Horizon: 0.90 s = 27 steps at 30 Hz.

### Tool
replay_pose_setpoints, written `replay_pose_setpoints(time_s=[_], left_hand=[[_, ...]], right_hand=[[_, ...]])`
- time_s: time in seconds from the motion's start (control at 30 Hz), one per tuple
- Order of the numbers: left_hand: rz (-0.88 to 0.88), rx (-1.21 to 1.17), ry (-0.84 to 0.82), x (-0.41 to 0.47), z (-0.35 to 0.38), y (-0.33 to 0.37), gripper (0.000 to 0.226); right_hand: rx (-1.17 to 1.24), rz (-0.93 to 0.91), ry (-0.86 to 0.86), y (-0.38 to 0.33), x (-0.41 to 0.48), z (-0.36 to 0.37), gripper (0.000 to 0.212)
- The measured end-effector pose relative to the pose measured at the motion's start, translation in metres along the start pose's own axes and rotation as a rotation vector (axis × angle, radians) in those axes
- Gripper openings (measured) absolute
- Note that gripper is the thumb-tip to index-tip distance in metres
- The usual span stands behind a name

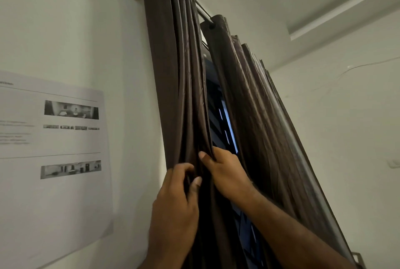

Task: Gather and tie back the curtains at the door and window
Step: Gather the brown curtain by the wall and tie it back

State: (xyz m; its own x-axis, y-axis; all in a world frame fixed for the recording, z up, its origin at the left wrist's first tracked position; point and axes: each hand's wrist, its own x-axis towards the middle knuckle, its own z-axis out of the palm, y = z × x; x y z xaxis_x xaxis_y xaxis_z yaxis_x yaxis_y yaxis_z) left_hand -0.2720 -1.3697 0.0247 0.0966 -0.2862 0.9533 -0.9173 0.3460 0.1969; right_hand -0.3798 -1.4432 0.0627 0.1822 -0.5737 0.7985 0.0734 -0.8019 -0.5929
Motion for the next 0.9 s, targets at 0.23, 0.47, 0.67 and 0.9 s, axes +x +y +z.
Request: replay_pose_setpoints(time_s=[0.23,0.47,0.67,0.9], left_hand=[[-0.082,0.19,0.0,0.001,-0.005,-0.004,0.031],[-0.011,0.203,0.019,-0.001,-0.035,0.003,0.033],[0.011,0.237,0.251,-0.008,-0.102,-0.013,0.025],[0.133,0.182,0.011,-0.03,-0.102,0.001,0.046]], right_hand=[[0.063,0.088,0.078,0.012,0.008,-0.016,0.029],[-0.074,-0.09,-0.049,-0.04,0.0,0.056,0.05],[-0.073,-0.238,-0.055,-0.096,-0.026,0.114,0.048],[0.066,-0.099,-0.106,-0.086,-0.048,0.08,0.063]])
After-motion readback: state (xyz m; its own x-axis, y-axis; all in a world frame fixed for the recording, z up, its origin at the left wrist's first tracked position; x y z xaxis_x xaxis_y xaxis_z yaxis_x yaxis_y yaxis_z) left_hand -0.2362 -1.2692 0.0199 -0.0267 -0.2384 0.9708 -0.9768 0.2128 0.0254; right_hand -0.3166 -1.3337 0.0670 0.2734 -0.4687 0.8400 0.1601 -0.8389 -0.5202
